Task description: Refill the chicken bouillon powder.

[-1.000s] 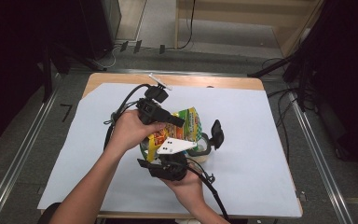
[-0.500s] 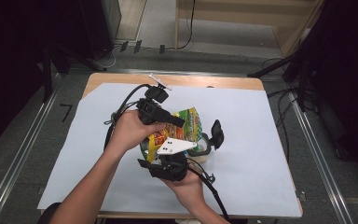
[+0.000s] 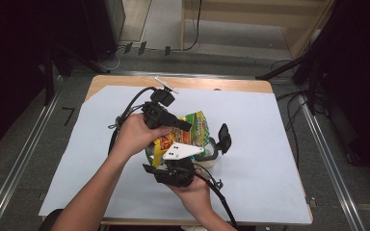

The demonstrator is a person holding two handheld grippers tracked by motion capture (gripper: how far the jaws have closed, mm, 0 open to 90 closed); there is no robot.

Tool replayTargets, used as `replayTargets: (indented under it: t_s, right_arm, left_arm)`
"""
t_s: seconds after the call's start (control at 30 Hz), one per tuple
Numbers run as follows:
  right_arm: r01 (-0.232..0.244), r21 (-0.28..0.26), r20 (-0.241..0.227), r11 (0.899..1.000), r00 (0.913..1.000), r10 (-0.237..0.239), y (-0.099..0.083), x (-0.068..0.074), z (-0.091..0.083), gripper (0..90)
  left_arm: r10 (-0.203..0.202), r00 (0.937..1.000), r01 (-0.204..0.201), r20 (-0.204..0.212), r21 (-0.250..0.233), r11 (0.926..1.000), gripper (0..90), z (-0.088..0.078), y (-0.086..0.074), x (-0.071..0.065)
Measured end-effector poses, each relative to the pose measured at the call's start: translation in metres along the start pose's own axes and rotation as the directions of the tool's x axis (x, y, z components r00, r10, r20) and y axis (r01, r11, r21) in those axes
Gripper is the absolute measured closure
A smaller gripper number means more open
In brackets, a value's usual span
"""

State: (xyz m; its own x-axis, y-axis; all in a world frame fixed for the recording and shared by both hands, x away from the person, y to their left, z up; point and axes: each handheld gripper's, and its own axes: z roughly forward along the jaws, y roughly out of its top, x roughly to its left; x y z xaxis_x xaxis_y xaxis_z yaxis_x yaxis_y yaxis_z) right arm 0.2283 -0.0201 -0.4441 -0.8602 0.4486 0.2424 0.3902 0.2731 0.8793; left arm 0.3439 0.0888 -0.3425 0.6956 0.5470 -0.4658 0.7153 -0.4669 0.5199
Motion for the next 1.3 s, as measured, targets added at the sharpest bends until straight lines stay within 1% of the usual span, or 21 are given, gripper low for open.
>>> replayTargets:
  t_s: [0.37, 0.8, 1.07, 1.23, 1.3]
  right_arm:
    - [0.002, -0.002, 0.0, 1.0, 1.0, -0.002, 0.0002, 0.0007, 0.0, 67.4]
    - [0.004, -0.006, 0.002, 1.0, 1.0, -0.004, 0.0002, -0.0002, 0.0001, 67.4]
    - [-0.003, -0.009, -0.007, 1.0, 1.0, 0.003, 0.0017, -0.0005, 0.0006, 67.3]
    - [0.001, -0.001, -0.01, 1.0, 1.0, -0.001, 0.0022, -0.0008, 0.0011, 65.0]
    - [0.001, 0.002, -0.012, 1.0, 0.9999, -0.001, 0.0024, -0.0008, 0.0019, 65.8]
  left_arm:
    - [0.011, 0.9999, -0.011, -0.01, -0.003, 0.9999, 81.6, -0.0015, -0.0005, -0.0018]
    - [0.011, 0.9998, -0.012, -0.016, -0.011, 0.9999, 81.6, -0.0017, -0.0002, -0.0028]
    - [0.008, 0.9997, -0.009, -0.022, -0.02, 0.9998, 81.4, -0.0028, 0.0002, -0.0023]
    - [0.007, 0.9996, -0.008, -0.028, -0.021, 0.9998, 81.4, -0.0028, 0.0003, -0.0015]
    - [0.008, 0.9995, -0.008, -0.03, -0.02, 0.9998, 81.4, -0.0029, 0.0002, -0.0017]
